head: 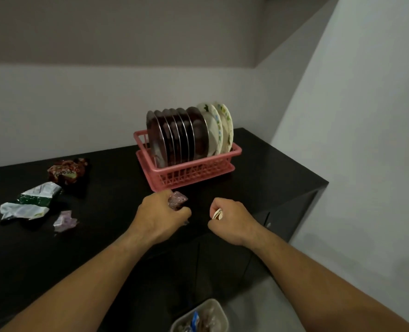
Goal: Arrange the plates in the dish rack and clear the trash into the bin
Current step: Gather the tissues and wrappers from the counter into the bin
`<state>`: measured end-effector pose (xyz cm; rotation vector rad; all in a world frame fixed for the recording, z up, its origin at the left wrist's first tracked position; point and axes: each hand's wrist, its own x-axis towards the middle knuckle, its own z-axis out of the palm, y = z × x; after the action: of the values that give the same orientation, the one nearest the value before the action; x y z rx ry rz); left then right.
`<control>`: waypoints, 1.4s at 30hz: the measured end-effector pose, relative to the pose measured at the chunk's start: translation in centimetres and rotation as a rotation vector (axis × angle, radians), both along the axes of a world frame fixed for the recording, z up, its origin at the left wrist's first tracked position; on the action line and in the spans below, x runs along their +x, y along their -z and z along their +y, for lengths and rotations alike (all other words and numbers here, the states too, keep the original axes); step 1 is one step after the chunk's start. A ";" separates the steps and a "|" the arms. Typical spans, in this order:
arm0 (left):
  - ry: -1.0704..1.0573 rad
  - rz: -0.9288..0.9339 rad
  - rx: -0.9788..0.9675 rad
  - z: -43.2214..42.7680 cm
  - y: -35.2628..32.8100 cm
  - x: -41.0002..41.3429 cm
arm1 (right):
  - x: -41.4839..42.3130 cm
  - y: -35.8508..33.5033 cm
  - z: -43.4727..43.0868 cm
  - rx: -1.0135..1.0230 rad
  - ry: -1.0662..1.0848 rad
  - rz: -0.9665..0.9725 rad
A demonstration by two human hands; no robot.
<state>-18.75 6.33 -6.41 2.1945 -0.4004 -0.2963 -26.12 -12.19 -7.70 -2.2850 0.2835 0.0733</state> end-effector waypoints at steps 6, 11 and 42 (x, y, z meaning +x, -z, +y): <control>0.264 0.198 0.079 -2.4 1.8 -2.7 | -2.5 2.2 -2.6 0.211 0.014 0.152; 0.397 0.199 0.203 -2.6 7.2 -4.0 | -2.8 6.8 -3.1 0.112 0.149 0.115; 0.305 0.022 0.517 -0.3 62.1 -2.2 | 2.2 69.3 -2.7 -0.568 -0.186 0.383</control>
<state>-20.90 6.01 -68.51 2.6259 -0.7112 -0.6494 -23.91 -14.89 -76.96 -2.8507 0.3157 0.5974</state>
